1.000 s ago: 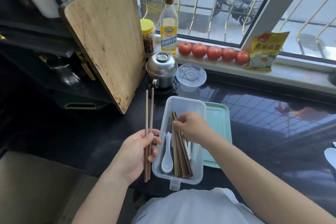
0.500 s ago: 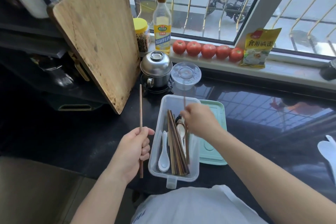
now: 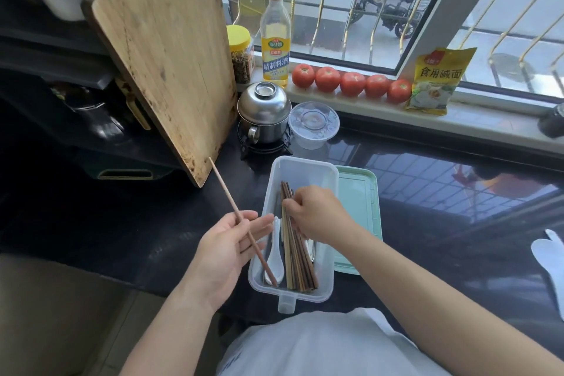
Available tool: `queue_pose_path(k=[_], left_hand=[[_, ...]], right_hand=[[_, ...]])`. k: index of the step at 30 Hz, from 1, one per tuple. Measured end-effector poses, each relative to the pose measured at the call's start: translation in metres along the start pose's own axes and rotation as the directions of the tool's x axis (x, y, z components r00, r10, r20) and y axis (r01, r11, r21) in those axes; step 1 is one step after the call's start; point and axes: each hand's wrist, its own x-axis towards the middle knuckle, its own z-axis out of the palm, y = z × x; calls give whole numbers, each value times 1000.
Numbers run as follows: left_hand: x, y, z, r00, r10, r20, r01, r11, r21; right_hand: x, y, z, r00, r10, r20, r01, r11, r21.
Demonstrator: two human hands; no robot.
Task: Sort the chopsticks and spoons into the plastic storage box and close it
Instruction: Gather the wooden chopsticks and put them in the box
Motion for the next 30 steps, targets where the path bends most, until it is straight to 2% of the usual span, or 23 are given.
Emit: queue_pose_path(k=[2,3,4,6,9,11,12,15,18,23,26,30], left_hand=[[2,0,8,999,14,34,-13,999,-38],[2,0,14,998,14,59,-11,999,-49],[2,0,20,997,6,82,-2,999,-46],[6,-3,30,996,-1,88,1,1000,-2],[12,-6,31,999,27,-21,-25,995,94],[13,-6,22,991,24,-133,-12,996,88],[13,-5,17,983,14,-183,-3,998,62],[11,-2,-2,963,-15,-269,20,1000,15],[10,-1,-10,959,-24,-283,28,1000,11],[7,1,-3,973,-18,-230,35,997,71],[5,2,3,981,-17,-193,41,992,116],[4,-4,16,988,-44,-151,68,985,159]], right_hand=[[-22,-11,1,981,-42,190,-2,975,224],[-35,-17,4,963,-93,251,23,962,271],[-45,-21,8,958,-141,250,71,960,270],[-54,-20,15,978,-142,150,105,968,229],[-40,9,12,998,66,-25,-60,980,187],[-32,29,4,983,165,-80,-155,981,120],[-31,34,3,980,188,-62,-185,982,49],[-38,29,15,986,142,83,-120,967,-226],[-42,10,33,979,43,198,20,952,-304],[-29,5,37,977,33,208,61,900,-431],[-37,8,31,988,14,152,53,901,-430],[-50,39,-10,986,47,-158,-99,936,-338]])
